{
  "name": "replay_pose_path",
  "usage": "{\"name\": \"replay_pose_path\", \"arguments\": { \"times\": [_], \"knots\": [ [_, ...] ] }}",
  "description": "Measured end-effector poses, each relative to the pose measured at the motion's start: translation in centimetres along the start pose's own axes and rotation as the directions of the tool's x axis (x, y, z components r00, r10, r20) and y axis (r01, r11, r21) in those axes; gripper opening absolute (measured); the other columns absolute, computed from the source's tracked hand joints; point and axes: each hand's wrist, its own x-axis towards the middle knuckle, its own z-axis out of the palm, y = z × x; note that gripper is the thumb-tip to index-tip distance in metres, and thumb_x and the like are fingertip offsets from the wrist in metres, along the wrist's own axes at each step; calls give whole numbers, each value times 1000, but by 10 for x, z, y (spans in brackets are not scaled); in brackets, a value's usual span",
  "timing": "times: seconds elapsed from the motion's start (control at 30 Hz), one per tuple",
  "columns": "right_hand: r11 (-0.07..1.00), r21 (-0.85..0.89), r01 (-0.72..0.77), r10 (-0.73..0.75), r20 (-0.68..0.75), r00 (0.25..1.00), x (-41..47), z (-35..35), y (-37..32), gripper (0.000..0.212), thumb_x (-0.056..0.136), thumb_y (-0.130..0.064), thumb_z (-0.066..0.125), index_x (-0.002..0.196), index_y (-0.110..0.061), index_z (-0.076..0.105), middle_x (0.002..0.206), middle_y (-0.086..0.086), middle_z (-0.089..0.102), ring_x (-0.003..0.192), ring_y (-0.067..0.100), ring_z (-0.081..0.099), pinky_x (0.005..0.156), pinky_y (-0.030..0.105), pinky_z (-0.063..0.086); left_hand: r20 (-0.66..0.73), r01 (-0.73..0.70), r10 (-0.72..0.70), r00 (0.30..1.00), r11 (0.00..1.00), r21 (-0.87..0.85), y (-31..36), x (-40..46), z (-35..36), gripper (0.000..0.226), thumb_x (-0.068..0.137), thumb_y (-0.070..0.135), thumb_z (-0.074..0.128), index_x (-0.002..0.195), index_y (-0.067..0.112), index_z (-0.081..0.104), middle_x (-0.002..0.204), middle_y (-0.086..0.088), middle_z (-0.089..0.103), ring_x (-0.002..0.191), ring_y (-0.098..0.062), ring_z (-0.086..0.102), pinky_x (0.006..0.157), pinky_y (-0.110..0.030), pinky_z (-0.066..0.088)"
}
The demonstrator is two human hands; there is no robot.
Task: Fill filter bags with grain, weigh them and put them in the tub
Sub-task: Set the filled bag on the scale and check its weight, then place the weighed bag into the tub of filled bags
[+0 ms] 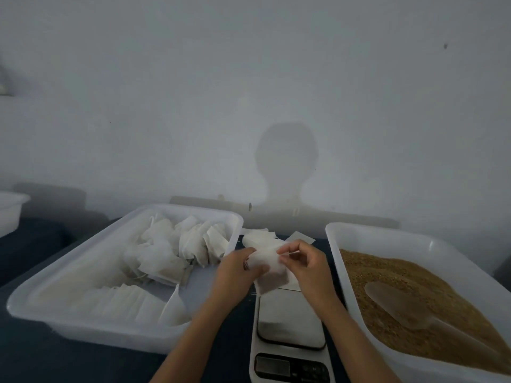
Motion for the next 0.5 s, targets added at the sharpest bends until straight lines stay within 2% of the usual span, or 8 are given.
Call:
{"name": "replay_pose_path", "arguments": {
  "times": [0.03,0.13,0.23,0.37,0.5],
  "knots": [
    [1000,-12,2,-2,12,1000,7,5,-8,20,85,-2,64,76,-20,65,83,-9,66,80,2,61,72,10,48,-17,-16,17,1000,999,28,3,2,-11,12,84,21,67,78,11,64,65,2,57,57,-8,49,53,-13,37],
    [1000,-11,14,-13,66,998,28,28,-31,23,86,-7,64,72,-26,63,79,-16,64,75,-2,57,66,5,44,-75,-7,16,997,993,118,10,7,-48,26,82,22,68,61,24,53,56,8,51,51,-4,45,49,-13,35],
    [997,-23,72,-69,122,990,47,59,-49,25,86,-6,63,72,-26,63,80,-16,63,74,0,56,64,8,45,-113,38,-13,993,975,221,8,11,-88,33,81,26,68,55,26,48,49,8,47,44,-2,44,46,-14,33],
    [996,41,80,-87,217,972,64,112,-58,24,84,1,63,74,-20,65,77,-10,63,71,8,58,66,16,47,-135,142,-104,985,937,318,-13,12,-137,24,80,28,70,68,10,61,59,2,53,52,-9,43,51,-22,30],
    [996,74,48,-67,291,954,71,169,-48,32,83,4,62,67,-24,62,74,-9,63,75,12,59,70,17,49,-150,287,-251,956,902,324,-49,8,-173,24,79,27,71,61,20,57,57,4,57,53,-11,51,58,-26,40]
  ]
}}
